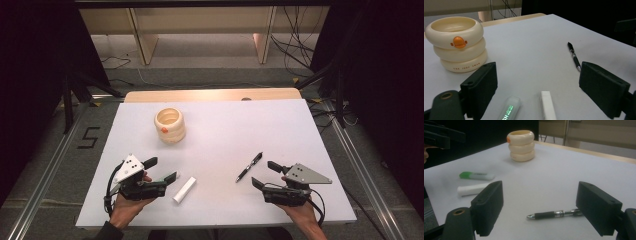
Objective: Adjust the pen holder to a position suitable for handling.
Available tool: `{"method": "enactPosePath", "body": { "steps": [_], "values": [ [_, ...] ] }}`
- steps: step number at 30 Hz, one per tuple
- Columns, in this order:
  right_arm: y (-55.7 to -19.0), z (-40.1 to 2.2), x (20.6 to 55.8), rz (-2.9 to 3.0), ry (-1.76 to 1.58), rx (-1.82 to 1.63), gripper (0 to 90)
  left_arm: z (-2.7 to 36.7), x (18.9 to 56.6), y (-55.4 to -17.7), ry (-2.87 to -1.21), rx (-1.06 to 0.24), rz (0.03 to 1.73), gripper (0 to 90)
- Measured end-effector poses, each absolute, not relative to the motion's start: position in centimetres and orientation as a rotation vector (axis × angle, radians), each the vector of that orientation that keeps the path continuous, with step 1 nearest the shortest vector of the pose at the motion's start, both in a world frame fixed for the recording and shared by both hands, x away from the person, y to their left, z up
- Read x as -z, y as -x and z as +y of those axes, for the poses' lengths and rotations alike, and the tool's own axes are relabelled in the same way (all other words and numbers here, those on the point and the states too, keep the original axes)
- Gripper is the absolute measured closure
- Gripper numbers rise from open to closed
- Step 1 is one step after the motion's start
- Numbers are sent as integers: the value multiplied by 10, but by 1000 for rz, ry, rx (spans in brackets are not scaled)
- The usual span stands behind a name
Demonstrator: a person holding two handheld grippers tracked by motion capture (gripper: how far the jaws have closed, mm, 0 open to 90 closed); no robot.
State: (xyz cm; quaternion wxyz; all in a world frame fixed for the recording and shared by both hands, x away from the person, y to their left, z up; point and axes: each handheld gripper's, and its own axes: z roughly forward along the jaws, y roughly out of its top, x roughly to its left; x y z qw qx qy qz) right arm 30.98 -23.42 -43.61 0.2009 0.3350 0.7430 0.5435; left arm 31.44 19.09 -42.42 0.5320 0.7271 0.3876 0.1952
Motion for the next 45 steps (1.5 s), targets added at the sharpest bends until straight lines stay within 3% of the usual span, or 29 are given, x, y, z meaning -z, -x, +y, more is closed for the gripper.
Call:
{"method": "enactPosePath", "body": {
  "steps": [21, 31, 45],
  "values": [
    [-310, -235, 435, 2065, -947, -1520, 232, 194, 421, -321, -1709, -498, 987, 147],
    [-309, -235, 435, 2063, -934, -1522, 232, 196, 411, -347, -1700, -578, 1073, 149],
    [-309, -234, 435, 2063, -937, -1527, 232, 202, 407, -373, -1668, -581, 1141, 152]
  ]
}}
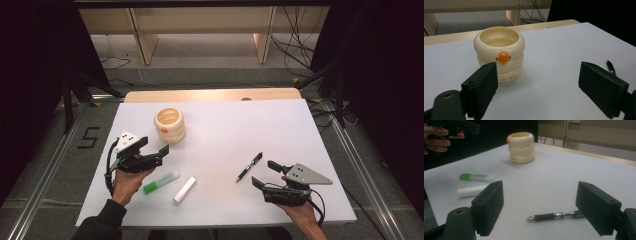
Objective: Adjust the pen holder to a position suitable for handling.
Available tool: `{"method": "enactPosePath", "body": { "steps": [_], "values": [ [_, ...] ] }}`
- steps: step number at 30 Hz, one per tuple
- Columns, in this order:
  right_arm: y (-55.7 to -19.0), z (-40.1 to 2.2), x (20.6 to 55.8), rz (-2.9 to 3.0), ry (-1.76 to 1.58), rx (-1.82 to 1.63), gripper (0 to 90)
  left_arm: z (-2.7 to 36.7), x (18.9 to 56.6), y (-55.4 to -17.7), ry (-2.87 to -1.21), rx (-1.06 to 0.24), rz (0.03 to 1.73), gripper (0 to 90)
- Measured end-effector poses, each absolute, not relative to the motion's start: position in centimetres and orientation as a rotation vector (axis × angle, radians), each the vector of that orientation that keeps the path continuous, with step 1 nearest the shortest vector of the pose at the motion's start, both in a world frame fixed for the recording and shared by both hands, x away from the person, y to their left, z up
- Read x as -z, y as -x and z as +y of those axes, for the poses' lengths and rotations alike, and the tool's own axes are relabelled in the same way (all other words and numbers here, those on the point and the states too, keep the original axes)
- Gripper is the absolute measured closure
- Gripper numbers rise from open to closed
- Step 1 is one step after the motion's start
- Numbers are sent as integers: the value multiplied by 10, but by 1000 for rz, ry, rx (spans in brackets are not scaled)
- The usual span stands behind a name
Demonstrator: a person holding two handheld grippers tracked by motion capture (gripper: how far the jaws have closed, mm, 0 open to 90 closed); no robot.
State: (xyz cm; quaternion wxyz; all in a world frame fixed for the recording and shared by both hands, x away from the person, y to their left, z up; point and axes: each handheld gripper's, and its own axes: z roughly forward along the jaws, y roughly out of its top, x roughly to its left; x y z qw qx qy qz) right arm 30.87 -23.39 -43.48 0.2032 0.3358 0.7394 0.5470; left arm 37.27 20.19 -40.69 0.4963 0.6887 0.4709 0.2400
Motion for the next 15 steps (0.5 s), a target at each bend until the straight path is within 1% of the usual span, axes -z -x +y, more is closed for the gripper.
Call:
{"method": "enactPosePath", "body": {
  "steps": [8, 11, 14, 15],
  "values": [
    [-308, -233, 435, 2066, -932, -1530, 231, 207, 405, -387, -1659, -617, 1169, 155],
    [-308, -233, 435, 2065, -930, -1529, 231, 212, 407, -400, -1653, -650, 1202, 161],
    [-308, -234, 435, 2065, -929, -1531, 231, 216, 407, -405, -1634, -654, 1226, 166],
    [-308, -234, 435, 2065, -929, -1531, 231, 220, 407, -410, -1627, -675, 1241, 172]
  ]
}}
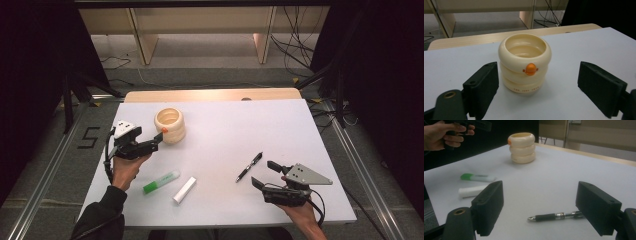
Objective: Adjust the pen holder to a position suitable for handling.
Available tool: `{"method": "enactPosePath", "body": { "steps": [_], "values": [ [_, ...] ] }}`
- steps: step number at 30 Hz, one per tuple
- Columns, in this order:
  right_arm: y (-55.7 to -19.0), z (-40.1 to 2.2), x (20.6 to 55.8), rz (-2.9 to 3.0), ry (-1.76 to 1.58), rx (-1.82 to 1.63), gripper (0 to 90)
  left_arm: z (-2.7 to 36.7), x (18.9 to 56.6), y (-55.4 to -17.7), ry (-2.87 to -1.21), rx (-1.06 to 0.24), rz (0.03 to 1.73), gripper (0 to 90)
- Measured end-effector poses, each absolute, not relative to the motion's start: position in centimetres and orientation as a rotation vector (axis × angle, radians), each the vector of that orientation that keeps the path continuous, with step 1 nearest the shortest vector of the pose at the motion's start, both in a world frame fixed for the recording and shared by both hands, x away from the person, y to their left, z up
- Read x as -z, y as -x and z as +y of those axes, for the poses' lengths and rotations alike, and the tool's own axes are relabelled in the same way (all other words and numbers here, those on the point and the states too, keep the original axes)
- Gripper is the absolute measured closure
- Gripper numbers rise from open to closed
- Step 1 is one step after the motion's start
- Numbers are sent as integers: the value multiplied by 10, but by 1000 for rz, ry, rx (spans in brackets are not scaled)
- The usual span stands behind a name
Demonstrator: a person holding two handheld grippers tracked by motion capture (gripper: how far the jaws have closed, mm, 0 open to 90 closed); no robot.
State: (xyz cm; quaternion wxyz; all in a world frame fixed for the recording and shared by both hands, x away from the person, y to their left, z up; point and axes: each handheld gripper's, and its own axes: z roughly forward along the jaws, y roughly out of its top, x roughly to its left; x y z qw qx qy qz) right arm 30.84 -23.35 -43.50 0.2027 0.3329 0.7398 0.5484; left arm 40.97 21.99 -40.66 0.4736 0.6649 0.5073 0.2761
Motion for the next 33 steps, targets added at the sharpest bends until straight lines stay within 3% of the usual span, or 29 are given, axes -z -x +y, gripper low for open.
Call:
{"method": "enactPosePath", "body": {
  "steps": [6, 15, 23, 33],
  "values": [
    [-308, -233, 435, 2067, -929, -1529, 231, 231, 411, -422, -1602, -684, 1292, 243],
    [-309, -233, 436, 2070, -928, -1533, 235, 241, 425, -445, -1596, -733, 1372, 623],
    [-309, -233, 436, 2069, -930, -1533, 237, 242, 440, -474, -1610, -739, 1475, 881],
    [-309, -231, 437, 2081, -930, -1534, 239, 241, 454, -498, -1651, -721, 1487, 891]
  ]
}}
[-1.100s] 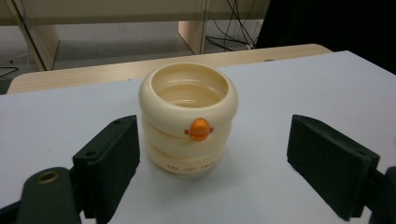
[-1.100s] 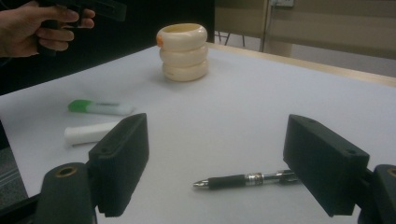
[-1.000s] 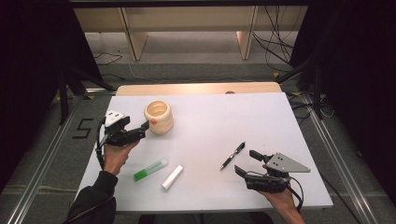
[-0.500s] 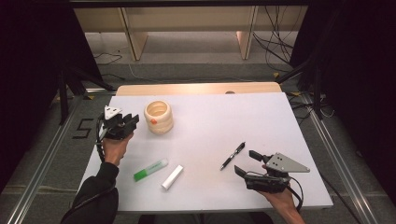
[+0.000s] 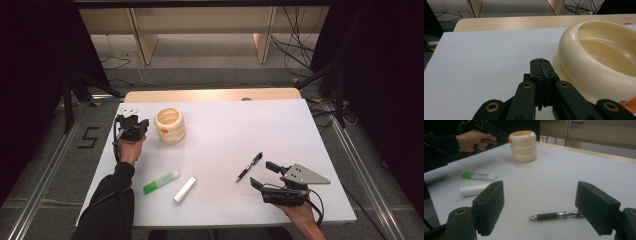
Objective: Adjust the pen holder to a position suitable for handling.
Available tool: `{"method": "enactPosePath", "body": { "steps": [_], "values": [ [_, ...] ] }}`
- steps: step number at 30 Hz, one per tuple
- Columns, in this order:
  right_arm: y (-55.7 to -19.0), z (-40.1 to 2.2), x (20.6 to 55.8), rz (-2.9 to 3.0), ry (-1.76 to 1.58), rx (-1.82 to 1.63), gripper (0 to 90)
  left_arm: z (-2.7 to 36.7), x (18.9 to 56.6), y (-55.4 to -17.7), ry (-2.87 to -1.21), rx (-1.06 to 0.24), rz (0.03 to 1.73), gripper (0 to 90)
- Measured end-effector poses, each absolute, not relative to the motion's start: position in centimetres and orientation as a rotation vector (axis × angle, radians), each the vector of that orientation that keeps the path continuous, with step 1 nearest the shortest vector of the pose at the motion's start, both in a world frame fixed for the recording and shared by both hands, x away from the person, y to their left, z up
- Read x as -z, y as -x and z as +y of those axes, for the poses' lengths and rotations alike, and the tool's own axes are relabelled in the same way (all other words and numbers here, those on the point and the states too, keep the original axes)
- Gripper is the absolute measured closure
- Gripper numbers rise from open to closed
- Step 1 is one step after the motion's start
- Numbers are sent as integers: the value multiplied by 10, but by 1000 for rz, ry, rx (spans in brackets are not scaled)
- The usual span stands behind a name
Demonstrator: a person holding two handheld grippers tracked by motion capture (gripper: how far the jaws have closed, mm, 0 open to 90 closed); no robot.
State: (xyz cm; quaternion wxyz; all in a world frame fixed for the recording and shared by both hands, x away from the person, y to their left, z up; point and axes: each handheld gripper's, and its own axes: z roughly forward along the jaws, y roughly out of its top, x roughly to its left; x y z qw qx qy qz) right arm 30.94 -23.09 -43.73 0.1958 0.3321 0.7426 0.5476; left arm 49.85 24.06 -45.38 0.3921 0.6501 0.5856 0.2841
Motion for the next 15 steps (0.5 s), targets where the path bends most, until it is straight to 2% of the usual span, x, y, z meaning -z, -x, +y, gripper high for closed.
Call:
{"method": "enactPosePath", "body": {
  "steps": [15],
  "values": [
    [-309, -231, 438, 2082, -929, -1540, 231, 234, 469, -515, -1702, -655, 1495, 891]
  ]
}}
